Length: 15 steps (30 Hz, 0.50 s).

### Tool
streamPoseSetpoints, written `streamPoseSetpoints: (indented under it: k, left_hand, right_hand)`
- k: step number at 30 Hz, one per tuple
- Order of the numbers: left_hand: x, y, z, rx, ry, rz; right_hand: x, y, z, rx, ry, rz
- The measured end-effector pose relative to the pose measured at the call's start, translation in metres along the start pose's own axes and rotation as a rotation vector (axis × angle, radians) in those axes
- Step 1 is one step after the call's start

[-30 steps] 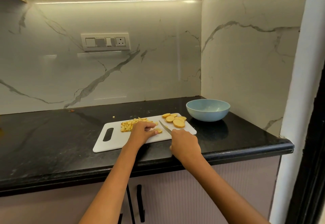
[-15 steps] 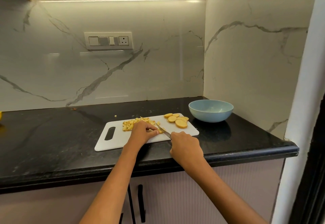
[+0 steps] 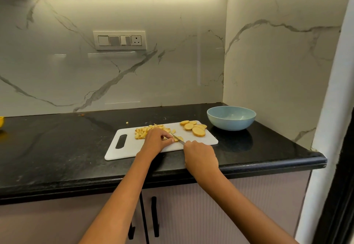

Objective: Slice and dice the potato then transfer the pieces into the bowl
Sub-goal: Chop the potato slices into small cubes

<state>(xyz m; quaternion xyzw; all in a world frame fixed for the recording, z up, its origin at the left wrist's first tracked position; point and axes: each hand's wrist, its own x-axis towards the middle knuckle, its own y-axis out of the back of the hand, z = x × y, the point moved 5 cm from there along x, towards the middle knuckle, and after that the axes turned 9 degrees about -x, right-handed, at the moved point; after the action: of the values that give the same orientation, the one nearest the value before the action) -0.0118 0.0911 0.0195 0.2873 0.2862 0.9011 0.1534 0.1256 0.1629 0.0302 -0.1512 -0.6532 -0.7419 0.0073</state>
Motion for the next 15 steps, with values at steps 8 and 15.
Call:
streamPoseSetpoints:
  k: [8, 15]
  left_hand:
    - [-0.0033, 0.0004, -0.0035, -0.023, 0.004, 0.041]
    - [-0.0005, 0.0052, -0.0077, -0.046, 0.012, 0.143]
  right_hand:
    - [0.0036, -0.0033, 0.0102, 0.11, -0.083, -0.032]
    - [0.0026, -0.006, 0.0089, 0.116, -0.063, -0.006]
